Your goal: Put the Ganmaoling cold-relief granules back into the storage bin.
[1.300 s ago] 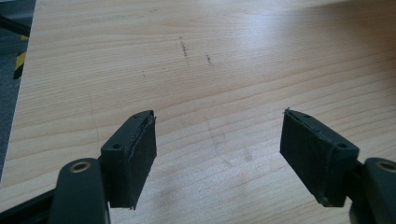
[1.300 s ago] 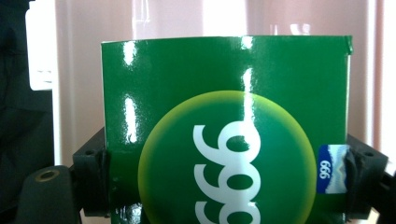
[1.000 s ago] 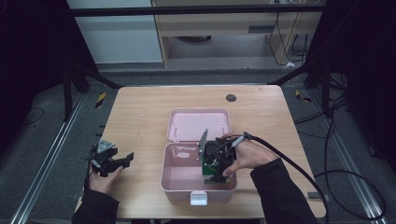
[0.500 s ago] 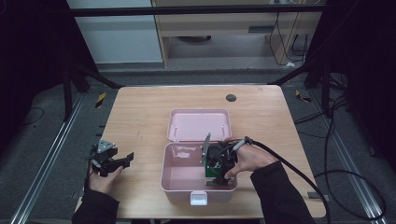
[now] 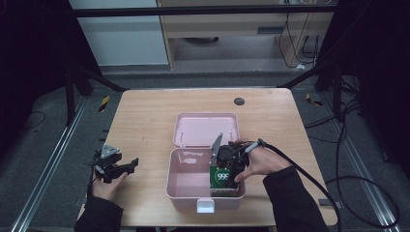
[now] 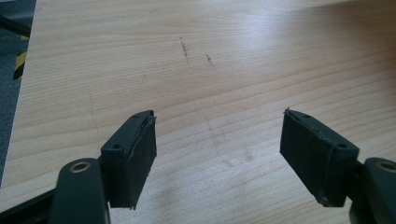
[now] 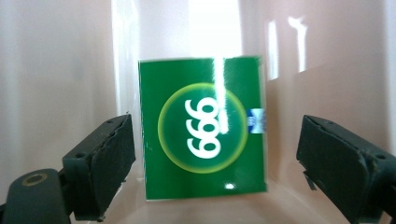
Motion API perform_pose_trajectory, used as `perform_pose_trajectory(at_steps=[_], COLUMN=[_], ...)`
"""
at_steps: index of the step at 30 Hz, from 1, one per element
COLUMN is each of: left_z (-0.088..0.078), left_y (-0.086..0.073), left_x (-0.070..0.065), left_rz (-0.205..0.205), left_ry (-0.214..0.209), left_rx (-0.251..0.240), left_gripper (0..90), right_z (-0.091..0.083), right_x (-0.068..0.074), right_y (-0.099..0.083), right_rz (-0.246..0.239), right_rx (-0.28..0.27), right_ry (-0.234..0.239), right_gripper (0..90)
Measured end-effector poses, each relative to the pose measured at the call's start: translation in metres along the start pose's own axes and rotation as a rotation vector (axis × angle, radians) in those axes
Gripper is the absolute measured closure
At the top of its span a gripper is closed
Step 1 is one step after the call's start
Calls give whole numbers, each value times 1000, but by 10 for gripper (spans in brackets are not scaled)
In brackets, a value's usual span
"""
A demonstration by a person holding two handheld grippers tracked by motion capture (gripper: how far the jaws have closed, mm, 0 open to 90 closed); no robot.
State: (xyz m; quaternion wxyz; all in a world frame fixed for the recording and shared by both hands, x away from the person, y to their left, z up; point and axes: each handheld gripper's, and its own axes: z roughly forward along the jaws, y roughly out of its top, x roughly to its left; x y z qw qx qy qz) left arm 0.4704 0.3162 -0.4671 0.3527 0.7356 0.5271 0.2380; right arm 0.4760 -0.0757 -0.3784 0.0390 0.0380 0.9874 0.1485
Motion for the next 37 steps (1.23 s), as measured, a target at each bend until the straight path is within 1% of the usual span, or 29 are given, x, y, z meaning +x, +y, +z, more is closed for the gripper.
perform_pose_trajectory(at_steps=[1, 2, 3, 6, 9, 10, 13, 15, 16, 19, 22, 24, 25, 26, 27, 29, 30, 31, 32, 33, 35, 37], left_z=[0, 0, 0, 0, -1, -1, -1, -2, -2, -2, -4, -5, -5, -5, -5, -5, -5, -5, -5, -5, -4, -3], left_y=[0, 0, 0, 0, 0, 0, 0, 0, 0, 0, 0, 1, 1, 0, 0, 0, 0, 0, 0, 0, 0, -1], left_x=[0, 0, 0, 1, 0, 0, 0, 0, 0, 0, -1, -1, -1, -1, -1, 0, -1, -1, -1, -1, 1, 1], left_rz=[0, 0, -1, -3, -4, -4, -5, -4, -5, -11, -17, -24, -27, -32, -35, -39, -39, -38, -37, -36, -37, -33], left_ry=[0, 0, 0, -1, -1, -1, 0, 1, 0, -5, -7, -3, -4, -2, -5, -11, -10, -11, -9, -6, -7, -9], left_rx=[0, 0, 0, -2, -2, -2, -2, -2, -3, -5, -18, -22, -21, -17, -13, -8, -7, -7, -7, -7, -5, -4], left_gripper=[262, 263, 264, 267, 270, 271, 275, 278, 280, 297, 345, 368, 380, 393, 411, 457, 481, 500, 513, 522, 523, 501], right_z=[-7, -12, -18, -43, -60, -65, -75, -78, -78, -77, -71, -64, -60, -56, -50, -37, -33, -25, -21, -16, -4, 8], right_x=[0, 0, 0, -1, -1, -1, 1, 2, 3, 6, 9, 10, 10, 10, 9, 7, 7, 5, 4, 2, -1, -4], right_y=[-2, -3, -4, -13, -22, -25, -39, -51, -57, -79, -107, -125, -134, -140, -150, -163, -168, -174, -179, -184, -192, -200], right_rz=[4, 15, 31, 98, 152, 165, 230, 268, 295, 385, 499, 572, 607, 629, 675, 742, 766, 789, 806, 826, 875, 911], right_rx=[-34, -55, -90, -203, -258, -283, -372, -411, -426, -502, -609, -657, -667, -672, -676, -683, -684, -663, -651, -650, -647, -610], right_ry=[-15, -30, -52, -162, -242, -261, -287, -331, -351, -430, -524, -580, -601, -611, -622, -635, -634, -636, -651, -666, -668, -663], right_gripper=[118, 121, 127, 126, 116, 107, 94, 69, 69, 62, 67, 75, 75, 76, 76, 81, 84, 84, 89, 94, 93, 90])
